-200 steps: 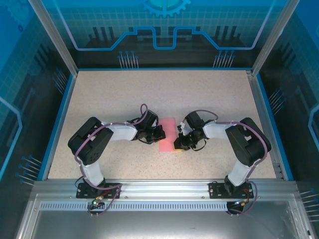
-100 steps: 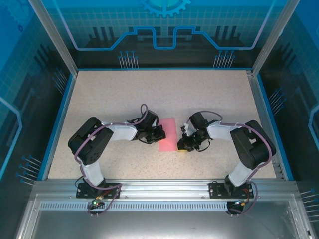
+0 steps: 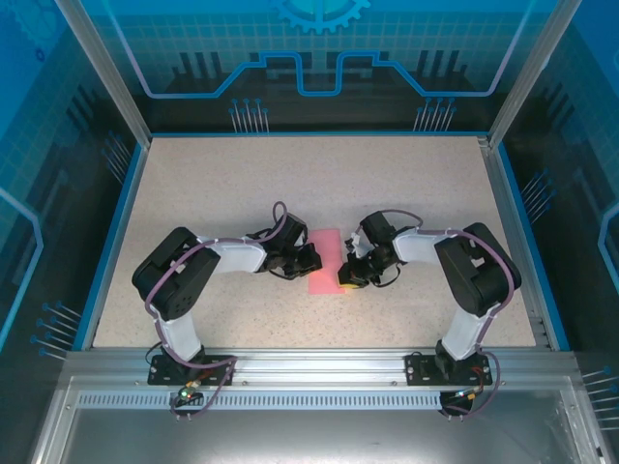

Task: Fold a paper plane with a square sheet of paper (pick it up from the middle)
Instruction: Fold the triangle a second time at the center of the table.

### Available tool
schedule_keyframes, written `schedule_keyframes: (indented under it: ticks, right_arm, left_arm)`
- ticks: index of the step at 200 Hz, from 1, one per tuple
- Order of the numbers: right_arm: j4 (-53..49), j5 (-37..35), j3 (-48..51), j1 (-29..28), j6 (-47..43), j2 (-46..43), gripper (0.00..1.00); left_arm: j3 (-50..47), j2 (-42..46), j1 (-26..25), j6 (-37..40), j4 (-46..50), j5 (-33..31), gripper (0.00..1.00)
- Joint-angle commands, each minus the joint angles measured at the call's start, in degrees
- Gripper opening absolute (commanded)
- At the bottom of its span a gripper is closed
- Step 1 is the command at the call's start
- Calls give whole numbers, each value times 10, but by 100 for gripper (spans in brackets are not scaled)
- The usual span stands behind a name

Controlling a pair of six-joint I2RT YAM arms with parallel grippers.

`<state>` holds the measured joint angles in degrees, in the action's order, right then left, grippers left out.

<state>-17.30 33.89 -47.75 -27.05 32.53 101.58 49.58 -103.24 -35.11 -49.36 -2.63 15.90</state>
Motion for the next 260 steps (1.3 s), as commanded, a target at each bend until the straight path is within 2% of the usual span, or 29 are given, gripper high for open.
schedule_keyframes:
  ticks: [1, 37, 78, 166, 260]
  right_arm:
    - [-16, -21, 9, -8, -6, 20, 7]
    - [-8, -28, 16, -13, 2, 18, 6]
    - [-9, -34, 15, -13, 3, 21, 6]
    - [-11, -33, 15, -13, 3, 18, 6]
    - [-11, -35, 23, -12, 1, 16, 5]
  left_arm:
    - [12, 3, -2, 16, 44, -2, 11]
    - [26, 43, -15, 23, 63, 5, 13]
    - [26, 57, -29, -15, 56, 13, 0]
    - [23, -9, -80, -95, 4, -16, 0]
    - [6, -19, -69, -95, 49, -91, 0]
